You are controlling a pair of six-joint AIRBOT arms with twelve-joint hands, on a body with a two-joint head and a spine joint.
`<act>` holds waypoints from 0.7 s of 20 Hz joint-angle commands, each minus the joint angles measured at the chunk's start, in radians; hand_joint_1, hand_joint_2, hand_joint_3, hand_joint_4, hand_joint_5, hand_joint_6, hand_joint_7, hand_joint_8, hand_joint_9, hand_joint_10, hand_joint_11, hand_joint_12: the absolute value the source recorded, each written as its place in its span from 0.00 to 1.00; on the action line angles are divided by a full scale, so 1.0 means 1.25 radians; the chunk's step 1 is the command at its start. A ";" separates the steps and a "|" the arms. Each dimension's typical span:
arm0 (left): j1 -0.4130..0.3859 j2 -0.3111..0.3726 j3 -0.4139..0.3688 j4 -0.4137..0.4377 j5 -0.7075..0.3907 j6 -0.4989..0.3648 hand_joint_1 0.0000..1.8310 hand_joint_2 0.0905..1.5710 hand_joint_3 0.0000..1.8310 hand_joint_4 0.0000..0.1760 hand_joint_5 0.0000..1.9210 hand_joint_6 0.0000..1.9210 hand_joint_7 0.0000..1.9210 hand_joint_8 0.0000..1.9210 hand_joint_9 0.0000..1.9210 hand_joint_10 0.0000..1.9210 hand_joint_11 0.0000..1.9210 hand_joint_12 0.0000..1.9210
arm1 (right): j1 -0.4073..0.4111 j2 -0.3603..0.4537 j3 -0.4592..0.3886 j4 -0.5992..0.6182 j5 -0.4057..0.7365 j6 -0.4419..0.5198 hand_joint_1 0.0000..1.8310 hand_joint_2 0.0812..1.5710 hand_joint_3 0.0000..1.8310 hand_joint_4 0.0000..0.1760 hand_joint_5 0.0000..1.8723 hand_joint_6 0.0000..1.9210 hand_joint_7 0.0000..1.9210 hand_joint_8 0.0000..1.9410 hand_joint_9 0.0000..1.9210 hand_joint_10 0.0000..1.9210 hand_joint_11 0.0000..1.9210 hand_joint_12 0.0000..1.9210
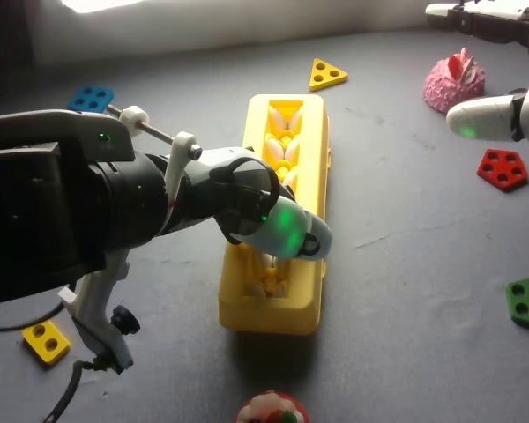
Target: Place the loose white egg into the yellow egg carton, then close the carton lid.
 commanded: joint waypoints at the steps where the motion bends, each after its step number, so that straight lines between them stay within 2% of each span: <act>1: -0.005 0.003 0.000 0.008 0.027 0.001 0.27 0.84 0.00 0.03 0.30 0.01 0.31 0.00 0.26 0.05 0.00 0.70 | 0.011 0.006 0.002 0.007 0.100 0.005 0.21 0.72 0.00 0.00 0.05 0.00 0.07 0.00 0.00 0.14 0.00 0.16; 4: -0.040 0.011 0.016 0.007 0.018 0.042 0.28 0.84 0.00 0.00 0.30 0.01 0.31 0.00 0.26 0.05 0.00 0.70 | 0.011 0.006 0.001 0.007 0.100 0.005 0.20 0.72 0.00 0.00 0.05 0.00 0.07 0.00 0.00 0.14 0.00 0.15; 5: -0.052 0.012 0.022 -0.008 0.013 0.078 0.27 0.84 0.00 0.05 0.29 0.01 0.31 0.00 0.25 0.05 0.00 0.71 | 0.011 0.006 0.001 0.007 0.100 0.005 0.20 0.72 0.00 0.00 0.05 0.00 0.06 0.00 0.00 0.14 0.00 0.19; 6: -0.064 0.014 0.029 -0.020 0.011 0.104 0.27 0.84 0.00 0.02 0.29 0.01 0.31 0.00 0.25 0.05 0.00 0.70 | 0.011 0.006 0.001 0.007 0.100 0.005 0.21 0.72 0.00 0.00 0.05 0.00 0.07 0.00 0.00 0.14 0.00 0.24; 9: -0.101 0.029 0.044 -0.034 0.000 0.173 0.26 0.84 0.00 0.05 0.30 0.01 0.30 0.00 0.25 0.05 0.00 0.69 | 0.010 0.006 0.001 0.007 0.100 0.005 0.20 0.71 0.00 0.00 0.06 0.00 0.08 0.00 0.01 0.17 0.00 0.36; 11: -0.115 0.042 0.053 -0.035 0.000 0.202 0.26 0.84 0.00 0.02 0.30 0.01 0.31 0.00 0.26 0.05 0.00 0.70 | 0.010 0.006 0.001 0.007 0.100 0.005 0.21 0.71 0.00 0.00 0.05 0.00 0.07 0.00 0.00 0.15 0.00 0.32; 14: -0.126 0.064 0.068 -0.035 0.010 0.266 0.28 0.83 0.00 0.00 0.31 0.01 0.32 0.01 0.27 0.05 0.00 0.71 | 0.010 0.006 0.001 0.007 0.100 0.005 0.21 0.71 0.00 0.00 0.06 0.00 0.07 0.00 0.01 0.15 0.00 0.30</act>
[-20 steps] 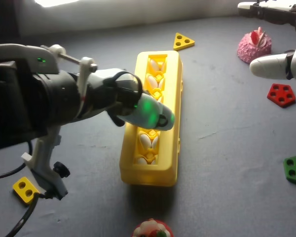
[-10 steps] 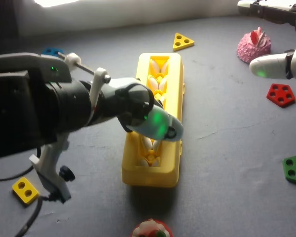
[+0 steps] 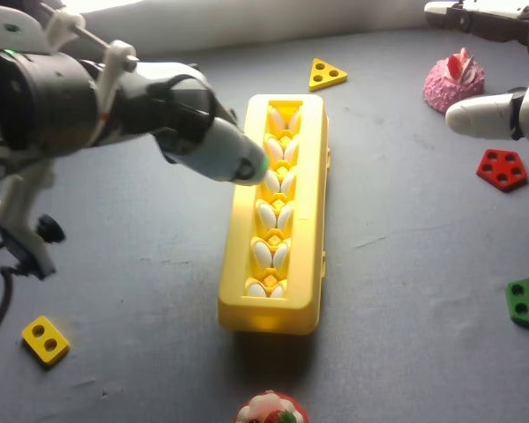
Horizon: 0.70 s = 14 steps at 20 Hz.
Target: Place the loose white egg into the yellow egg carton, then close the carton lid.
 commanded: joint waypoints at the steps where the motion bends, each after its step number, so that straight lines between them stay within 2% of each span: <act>1: -0.012 0.007 0.006 0.022 0.052 0.023 0.28 0.83 0.00 0.00 0.31 0.01 0.32 0.01 0.27 0.05 0.00 0.70 | 0.010 0.006 0.001 0.008 0.096 0.004 0.20 0.71 0.00 0.00 0.07 0.00 0.08 0.00 0.01 0.15 0.00 0.33; 2: -0.013 0.011 0.007 0.038 0.060 0.065 0.27 0.84 0.00 0.00 0.31 0.01 0.32 0.00 0.27 0.05 0.00 0.70 | 0.010 0.006 0.001 0.008 0.096 0.004 0.19 0.72 0.00 0.00 0.07 0.01 0.08 0.00 0.01 0.15 0.00 0.34; 3: -0.016 0.015 0.006 0.057 0.065 0.103 0.25 0.84 0.00 0.02 0.30 0.01 0.32 0.01 0.27 0.05 0.00 0.70 | 0.010 0.006 0.001 0.008 0.096 0.004 0.19 0.72 0.00 0.00 0.13 0.03 0.14 0.02 0.04 0.18 0.00 0.43; 4: -0.020 0.018 0.008 0.061 0.068 0.128 0.21 0.85 0.00 0.00 0.33 0.01 0.36 0.04 0.29 0.15 0.03 0.73 | 0.010 0.006 0.001 0.008 0.096 0.004 0.16 0.73 0.00 0.00 0.21 0.32 0.29 0.18 0.14 0.45 0.00 0.70; 5: -0.028 0.024 0.009 0.077 0.085 0.151 0.23 0.84 0.00 0.00 0.36 0.03 0.39 0.08 0.29 0.28 0.07 0.74 | 0.010 0.006 0.001 0.008 0.096 0.004 0.14 0.74 0.00 0.00 0.22 0.51 0.30 0.36 0.17 0.59 0.00 0.83; 6: -0.040 0.029 0.007 0.114 0.092 0.151 0.22 0.85 0.00 0.00 0.39 0.04 0.38 0.18 0.27 0.40 0.08 0.75 | 0.009 0.006 0.001 0.008 0.096 0.004 0.12 0.74 0.00 0.00 0.24 0.59 0.29 0.49 0.18 0.67 0.00 0.91; 7: -0.060 0.034 0.005 0.154 0.090 0.151 0.21 0.85 0.00 0.00 0.40 0.04 0.36 0.25 0.24 0.48 0.08 0.77 | 0.009 0.006 0.001 0.008 0.096 0.004 0.12 0.74 0.00 0.00 0.24 0.62 0.28 0.55 0.18 0.70 0.00 0.94; 8: -0.073 0.035 0.005 0.174 0.085 0.151 0.18 0.85 0.00 0.00 0.43 0.07 0.33 0.40 0.25 0.59 0.10 0.82 | 0.009 0.006 0.001 0.008 0.096 0.004 0.10 0.75 0.00 0.00 0.25 0.75 0.29 0.69 0.20 0.82 0.06 0.99; 9: -0.083 0.035 0.007 0.183 0.086 0.151 0.16 0.85 0.00 0.00 0.45 0.10 0.32 0.50 0.26 0.64 0.13 0.84 | 0.009 0.006 0.001 0.008 0.096 0.004 0.09 0.75 0.00 0.00 0.29 0.82 0.32 0.76 0.23 0.87 0.13 1.00; 10: -0.089 0.035 0.011 0.179 0.094 0.150 0.11 0.86 0.00 0.00 0.42 0.42 0.35 0.66 0.30 0.76 0.16 0.95 | 0.009 0.006 0.001 0.008 0.097 0.004 0.05 0.77 0.01 0.00 0.37 0.87 0.46 0.87 0.38 0.97 0.27 1.00; 11: -0.093 0.035 0.013 0.174 0.099 0.150 0.07 0.86 0.00 0.00 0.41 0.67 0.41 0.74 0.35 0.85 0.20 0.99 | 0.009 0.006 0.001 0.007 0.099 0.004 0.01 0.78 0.01 0.00 0.47 0.93 0.57 0.94 0.51 0.99 0.35 1.00; 12: -0.094 0.035 0.014 0.166 0.103 0.150 0.04 0.86 0.00 0.00 0.41 0.81 0.44 0.80 0.38 0.91 0.22 1.00 | 0.009 0.006 0.001 0.007 0.099 0.004 0.00 0.78 0.01 0.00 0.55 0.97 0.64 0.98 0.60 1.00 0.46 1.00; 13: -0.095 0.036 0.012 0.160 0.103 0.150 0.03 0.86 0.00 0.00 0.40 0.85 0.44 0.82 0.38 0.93 0.23 1.00 | 0.009 0.006 0.001 0.007 0.099 0.004 0.00 0.78 0.01 0.00 0.56 0.97 0.66 0.98 0.62 1.00 0.49 1.00; 14: -0.095 0.036 0.010 0.156 0.103 0.150 0.01 0.86 0.00 0.00 0.45 0.88 0.53 0.84 0.47 0.95 0.33 1.00 | 0.008 0.006 0.001 0.007 0.099 0.004 0.00 0.79 0.00 0.58 0.70 0.98 0.76 1.00 0.76 1.00 0.69 1.00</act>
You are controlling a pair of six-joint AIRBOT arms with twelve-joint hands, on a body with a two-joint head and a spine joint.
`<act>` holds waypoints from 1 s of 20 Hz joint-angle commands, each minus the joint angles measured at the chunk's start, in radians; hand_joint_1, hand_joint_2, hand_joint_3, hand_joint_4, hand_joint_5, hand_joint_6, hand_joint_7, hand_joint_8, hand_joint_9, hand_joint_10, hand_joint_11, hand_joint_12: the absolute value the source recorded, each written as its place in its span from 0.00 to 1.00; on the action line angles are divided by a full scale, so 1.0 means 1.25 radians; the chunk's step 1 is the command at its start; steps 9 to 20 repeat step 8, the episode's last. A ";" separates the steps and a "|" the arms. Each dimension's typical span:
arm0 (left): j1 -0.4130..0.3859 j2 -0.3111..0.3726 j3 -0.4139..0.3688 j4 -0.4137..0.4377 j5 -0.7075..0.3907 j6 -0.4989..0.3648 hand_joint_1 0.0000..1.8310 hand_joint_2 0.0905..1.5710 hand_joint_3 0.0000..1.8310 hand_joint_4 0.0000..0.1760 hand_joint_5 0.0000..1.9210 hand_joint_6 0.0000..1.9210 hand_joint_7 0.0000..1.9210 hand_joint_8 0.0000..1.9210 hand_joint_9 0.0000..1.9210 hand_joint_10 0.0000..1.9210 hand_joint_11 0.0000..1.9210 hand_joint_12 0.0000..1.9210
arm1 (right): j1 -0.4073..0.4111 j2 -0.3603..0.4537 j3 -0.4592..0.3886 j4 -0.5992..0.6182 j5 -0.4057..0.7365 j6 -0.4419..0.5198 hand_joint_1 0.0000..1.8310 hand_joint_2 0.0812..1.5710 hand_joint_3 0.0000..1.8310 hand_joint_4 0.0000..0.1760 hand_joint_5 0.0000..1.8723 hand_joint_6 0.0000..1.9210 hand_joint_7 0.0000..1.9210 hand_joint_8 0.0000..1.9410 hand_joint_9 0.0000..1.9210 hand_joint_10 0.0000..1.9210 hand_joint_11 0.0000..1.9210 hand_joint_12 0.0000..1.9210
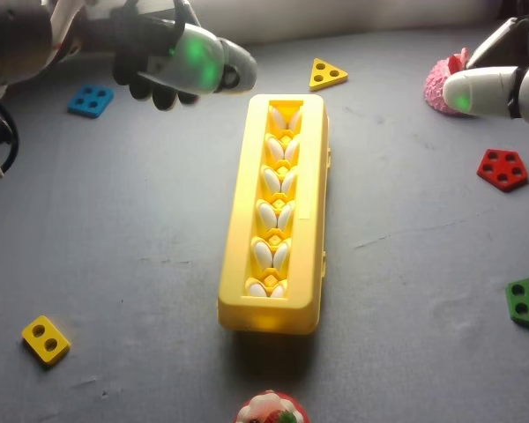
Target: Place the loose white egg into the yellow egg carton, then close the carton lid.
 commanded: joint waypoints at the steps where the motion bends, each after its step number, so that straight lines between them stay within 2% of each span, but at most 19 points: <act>1: -0.010 0.005 -0.003 0.029 0.041 -0.002 0.00 0.86 0.00 0.00 0.48 0.90 0.57 0.85 0.52 0.95 0.39 1.00 | 0.009 0.006 0.001 0.008 0.092 0.004 0.00 0.79 0.00 0.92 0.75 0.99 0.80 1.00 0.81 1.00 0.76 1.00; 2: -0.010 0.005 -0.005 0.028 0.041 -0.002 0.00 0.85 0.00 0.00 0.53 0.92 0.61 0.90 0.55 0.99 0.46 1.00 | 0.009 0.006 0.001 0.007 0.092 0.004 0.00 0.80 0.01 0.98 0.79 1.00 0.83 1.00 0.84 1.00 0.83 1.00; 4: -0.013 0.006 -0.007 0.026 0.040 -0.002 0.00 0.85 0.00 0.00 0.61 0.97 0.66 0.95 0.64 1.00 0.57 1.00 | 0.009 0.006 0.001 0.006 0.092 0.004 0.00 0.81 0.01 1.00 0.82 1.00 0.85 1.00 0.86 1.00 0.87 1.00; 5: -0.015 0.007 -0.008 0.026 0.040 -0.002 0.00 0.86 0.00 0.10 0.63 0.99 0.67 0.99 0.66 1.00 0.60 1.00 | 0.008 0.006 0.001 0.004 0.092 0.004 0.00 0.81 0.01 1.00 0.82 1.00 0.85 1.00 0.86 1.00 0.87 1.00; 6: -0.017 0.008 -0.008 0.026 0.039 -0.002 0.00 0.86 0.00 0.67 0.64 1.00 0.68 1.00 0.68 1.00 0.62 1.00 | 0.008 0.006 0.001 0.000 0.092 0.004 0.00 0.81 0.01 1.00 0.82 1.00 0.85 1.00 0.86 1.00 0.87 1.00; 7: -0.017 0.009 -0.010 0.026 0.036 -0.002 0.00 0.86 0.00 0.83 0.62 1.00 0.67 1.00 0.68 1.00 0.63 1.00 | 0.009 0.006 0.001 -0.014 0.093 0.004 0.00 0.80 0.00 1.00 0.82 1.00 0.85 1.00 0.86 1.00 0.88 1.00; 8: -0.018 0.011 -0.010 0.026 0.034 -0.002 0.00 0.86 0.00 0.94 0.61 1.00 0.66 1.00 0.67 1.00 0.61 1.00 | 0.010 0.006 0.000 -0.037 0.093 0.004 0.00 0.81 0.00 1.00 0.82 1.00 0.85 1.00 0.86 1.00 0.88 1.00; 20: -0.018 0.011 -0.010 0.026 0.034 -0.002 0.00 0.86 0.00 0.94 0.61 1.00 0.66 1.00 0.67 1.00 0.61 1.00 | 0.010 0.006 0.000 -0.037 0.093 0.004 0.00 0.81 0.00 1.00 0.82 1.00 0.85 1.00 0.86 1.00 0.88 1.00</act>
